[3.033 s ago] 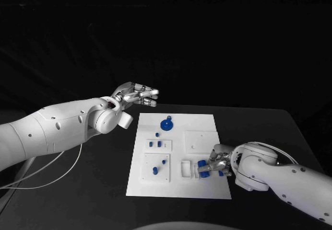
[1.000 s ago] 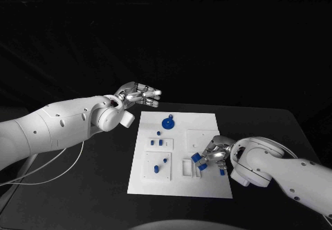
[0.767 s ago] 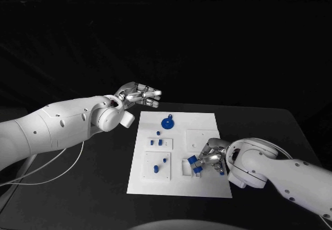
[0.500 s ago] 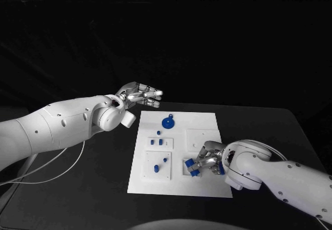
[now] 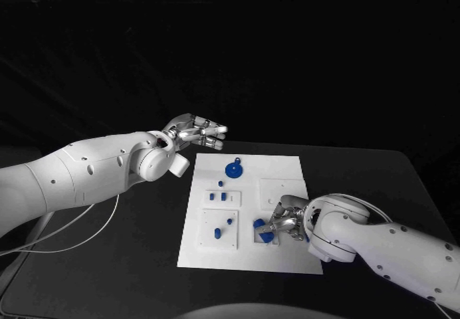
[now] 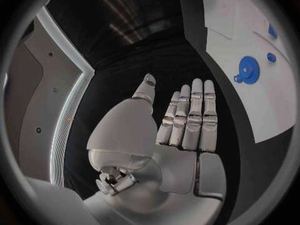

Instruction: Assemble the parts on the task board

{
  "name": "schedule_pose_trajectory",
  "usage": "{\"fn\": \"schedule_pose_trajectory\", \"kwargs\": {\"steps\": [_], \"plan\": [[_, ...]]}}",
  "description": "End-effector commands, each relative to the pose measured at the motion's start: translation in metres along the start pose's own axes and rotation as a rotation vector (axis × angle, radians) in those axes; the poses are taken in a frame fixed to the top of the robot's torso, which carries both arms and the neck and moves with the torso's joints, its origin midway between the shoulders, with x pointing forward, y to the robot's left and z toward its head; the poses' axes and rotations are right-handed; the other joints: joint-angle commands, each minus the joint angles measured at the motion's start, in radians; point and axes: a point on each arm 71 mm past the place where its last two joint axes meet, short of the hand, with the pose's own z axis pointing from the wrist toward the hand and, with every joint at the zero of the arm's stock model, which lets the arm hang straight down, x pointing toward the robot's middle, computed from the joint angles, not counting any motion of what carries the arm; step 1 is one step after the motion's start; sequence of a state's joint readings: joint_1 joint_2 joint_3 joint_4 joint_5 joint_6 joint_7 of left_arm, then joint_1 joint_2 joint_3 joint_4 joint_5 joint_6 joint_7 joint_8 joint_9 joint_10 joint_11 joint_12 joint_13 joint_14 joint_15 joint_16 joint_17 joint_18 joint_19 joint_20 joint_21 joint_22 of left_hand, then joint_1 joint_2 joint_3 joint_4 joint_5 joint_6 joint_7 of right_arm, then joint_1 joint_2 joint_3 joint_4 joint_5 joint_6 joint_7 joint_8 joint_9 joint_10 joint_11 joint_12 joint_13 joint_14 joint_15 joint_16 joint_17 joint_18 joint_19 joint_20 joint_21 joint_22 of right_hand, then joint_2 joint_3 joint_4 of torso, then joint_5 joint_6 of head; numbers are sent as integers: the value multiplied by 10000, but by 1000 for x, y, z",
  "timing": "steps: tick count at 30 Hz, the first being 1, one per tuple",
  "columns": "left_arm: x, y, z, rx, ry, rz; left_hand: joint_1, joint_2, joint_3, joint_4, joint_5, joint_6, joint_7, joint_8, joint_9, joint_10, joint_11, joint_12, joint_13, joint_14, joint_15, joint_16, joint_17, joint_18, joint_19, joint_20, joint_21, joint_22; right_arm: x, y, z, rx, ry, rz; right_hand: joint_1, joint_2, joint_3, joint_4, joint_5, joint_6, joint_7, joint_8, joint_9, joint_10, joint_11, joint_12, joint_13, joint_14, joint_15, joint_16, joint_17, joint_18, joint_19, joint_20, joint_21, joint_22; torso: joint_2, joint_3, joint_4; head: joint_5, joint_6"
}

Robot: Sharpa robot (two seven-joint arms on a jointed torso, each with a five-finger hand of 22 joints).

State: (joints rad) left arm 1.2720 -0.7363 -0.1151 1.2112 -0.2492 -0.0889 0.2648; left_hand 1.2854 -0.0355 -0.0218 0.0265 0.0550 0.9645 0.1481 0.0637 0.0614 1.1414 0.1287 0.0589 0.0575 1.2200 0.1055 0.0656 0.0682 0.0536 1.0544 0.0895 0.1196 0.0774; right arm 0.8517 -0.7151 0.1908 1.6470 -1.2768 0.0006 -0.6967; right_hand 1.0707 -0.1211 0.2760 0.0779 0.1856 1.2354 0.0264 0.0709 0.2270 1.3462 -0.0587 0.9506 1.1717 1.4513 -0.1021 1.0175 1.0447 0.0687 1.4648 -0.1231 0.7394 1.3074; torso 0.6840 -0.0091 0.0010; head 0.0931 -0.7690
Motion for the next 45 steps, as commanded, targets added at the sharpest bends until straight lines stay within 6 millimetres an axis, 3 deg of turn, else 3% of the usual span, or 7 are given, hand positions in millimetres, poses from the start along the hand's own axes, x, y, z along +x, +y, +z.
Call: {"fn": "schedule_pose_trajectory", "kwargs": {"steps": [1, 11, 14, 19, 22, 25, 45], "plan": [[3, -1, 1, 19, 224, -19, 20, -93, 18, 62, -61, -70, 27, -20, -4, -80, -23, 5, 14, -68, 13, -36, -8, -88, -64, 28, 26, 4, 2, -3, 1, 390, -16, -327, -153, -77, 49, 269, -191, 41, 27, -72, 30, 7, 82, -50, 1, 31, -3, 38, 12, -156, 542, -21, 39, 860, -1, 0, 1, 7, -1], [3, -1, 1, -34, 244, 3, 14, -100, 36, 94, -60, -67, 26, -19, -4, -86, -22, 5, 14, -69, 13, -35, -7, -86, -68, 31, 30, 6, 3, -2, 3, 394, 143, -470, -456, -215, 389, 796, -903, 51, 43, -71, 114, 20, 96, -30, 21, 34, 12, 111, 96, -157, 539, -5, 118, 876, 2, -1, 1, 8, -23], [3, 0, 1, -49, 249, 13, 15, -121, 52, 125, -61, -62, 25, -19, -4, -91, -20, 5, 14, -73, 14, -35, -7, -86, -74, 32, 34, 6, 4, -1, 2, 365, 235, -481, -686, -503, 333, 1186, -1357, 59, 37, -67, 122, 26, 96, -37, 18, 33, 6, 115, 109, -160, 537, -12, 122, 877, 1, -3, -1, 8, -29], [2, 0, 0, -71, 245, 40, 15, -121, 52, 125, -61, -62, 25, -19, -4, -91, -20, 5, 14, -73, 14, -35, -7, -86, -74, 32, 34, 6, 6, 1, 0, 263, 375, -432, -604, -401, -1801, 2065, -1370, 16, 37, -65, 83, 52, 89, -58, 41, 36, -6, 133, 177, -196, 540, -43, 160, 886, -3, 4, 4, 10, -27], [2, 0, 0, -85, 236, 49, 15, -121, 52, 125, -61, -62, 25, -19, -4, -91, -20, 5, 14, -73, 14, -35, -7, -86, -74, 32, 34, 6, 6, 1, -2, 228, 409, -429, -569, 217, -3114, 1764, -1349, 15, 35, -64, 71, 68, 88, -76, 68, 40, -7, 126, 222, -202, 542, -46, 182, 889, -2, 6, 2, 18, -22], [2, 0, 0, -103, 244, 53, 15, -121, 52, 125, -61, -62, 25, -19, -4, -91, -20, 5, 14, -73, 14, -35, -7, -86, -74, 32, 34, 6, 6, 0, -4, 218, 423, -436, -606, 477, -3594, 1521, -1356, 12, 38, -80, 64, 72, 93, -95, 87, 51, -14, 111, 245, -203, 542, -40, 197, 890, 0, 4, -5, 24, -22], [-1, 2, -1, -187, 178, 135, 32, -129, 72, 150, -61, -47, 30, -18, -3, -83, -22, 6, 14, -68, 12, -32, -5, -83, -75, 32, 42, 8, 7, -3, -15, 50, 632, -469, -622, 1088, -3725, 878, -1295, 46, 37, -69, 183, 102, 107, -26, 129, 77, 40, 167, 309, -173, 537, 21, 295, 907, -1, -1, -8, 22, -43]]}}
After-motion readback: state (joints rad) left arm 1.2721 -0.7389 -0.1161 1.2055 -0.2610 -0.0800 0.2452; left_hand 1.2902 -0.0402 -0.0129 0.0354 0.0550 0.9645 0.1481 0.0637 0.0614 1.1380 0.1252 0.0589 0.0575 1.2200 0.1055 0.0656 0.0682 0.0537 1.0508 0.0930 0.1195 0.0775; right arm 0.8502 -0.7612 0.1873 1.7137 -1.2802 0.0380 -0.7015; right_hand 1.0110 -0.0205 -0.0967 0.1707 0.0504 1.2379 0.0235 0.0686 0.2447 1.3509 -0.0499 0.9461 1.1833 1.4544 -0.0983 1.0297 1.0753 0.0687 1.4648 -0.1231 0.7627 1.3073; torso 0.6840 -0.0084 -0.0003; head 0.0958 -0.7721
